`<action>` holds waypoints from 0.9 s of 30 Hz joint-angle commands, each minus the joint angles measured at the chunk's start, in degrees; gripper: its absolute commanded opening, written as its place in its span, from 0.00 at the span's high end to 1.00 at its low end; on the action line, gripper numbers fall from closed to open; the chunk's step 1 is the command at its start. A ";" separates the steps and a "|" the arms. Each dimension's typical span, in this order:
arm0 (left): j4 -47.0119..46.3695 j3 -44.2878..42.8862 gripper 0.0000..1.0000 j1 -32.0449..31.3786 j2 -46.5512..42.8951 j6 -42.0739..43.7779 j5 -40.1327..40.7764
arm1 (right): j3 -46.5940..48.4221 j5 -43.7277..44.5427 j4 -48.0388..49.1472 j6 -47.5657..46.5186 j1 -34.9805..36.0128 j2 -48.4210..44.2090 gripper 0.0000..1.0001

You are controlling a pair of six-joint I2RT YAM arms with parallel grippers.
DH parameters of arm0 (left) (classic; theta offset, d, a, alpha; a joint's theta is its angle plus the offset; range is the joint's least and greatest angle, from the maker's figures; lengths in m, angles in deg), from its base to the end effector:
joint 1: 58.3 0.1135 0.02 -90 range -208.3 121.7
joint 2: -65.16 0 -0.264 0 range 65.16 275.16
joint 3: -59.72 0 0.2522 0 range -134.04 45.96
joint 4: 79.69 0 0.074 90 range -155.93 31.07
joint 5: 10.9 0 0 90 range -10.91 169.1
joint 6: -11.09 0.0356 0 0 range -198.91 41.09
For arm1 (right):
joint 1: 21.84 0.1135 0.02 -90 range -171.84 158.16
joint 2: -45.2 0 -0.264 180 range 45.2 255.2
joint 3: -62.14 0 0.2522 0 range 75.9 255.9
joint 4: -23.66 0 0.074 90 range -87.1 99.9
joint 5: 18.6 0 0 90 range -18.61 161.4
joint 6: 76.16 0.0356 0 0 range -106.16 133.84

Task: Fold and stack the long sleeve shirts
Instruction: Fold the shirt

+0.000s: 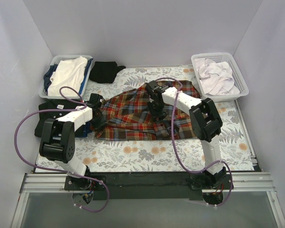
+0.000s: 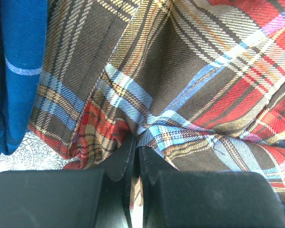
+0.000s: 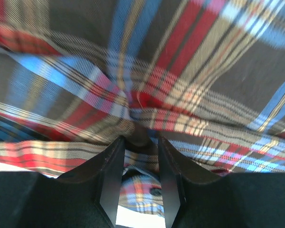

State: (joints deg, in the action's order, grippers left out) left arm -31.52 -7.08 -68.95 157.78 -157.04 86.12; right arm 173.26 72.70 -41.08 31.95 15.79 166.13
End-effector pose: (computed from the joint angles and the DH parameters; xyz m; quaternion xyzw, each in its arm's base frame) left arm 0.2851 -0.0492 0.1623 -0.5561 0.8172 -0.0539 0.1417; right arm 0.3437 0.2640 0.1914 -0.1665 0.9768 0.0529 0.1241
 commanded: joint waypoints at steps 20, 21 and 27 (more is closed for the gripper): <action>-2.33 2.24 1.00 -0.07 5.82 -1.06 -0.61 | -35.13 -4.57 -11.95 -0.10 0.87 -36.54 0.62; -2.25 2.06 1.00 -0.07 5.82 -1.06 -0.61 | -35.66 -3.25 -11.95 0.95 0.78 -37.07 0.62; -1.46 1.36 1.00 -0.16 5.21 -0.97 -0.26 | -40.66 1.69 -7.40 7.99 -3.07 -39.18 0.57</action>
State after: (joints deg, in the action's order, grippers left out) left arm -31.10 -7.95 -68.95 158.78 -157.35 85.93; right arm 135.18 71.54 -51.16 34.88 15.57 129.91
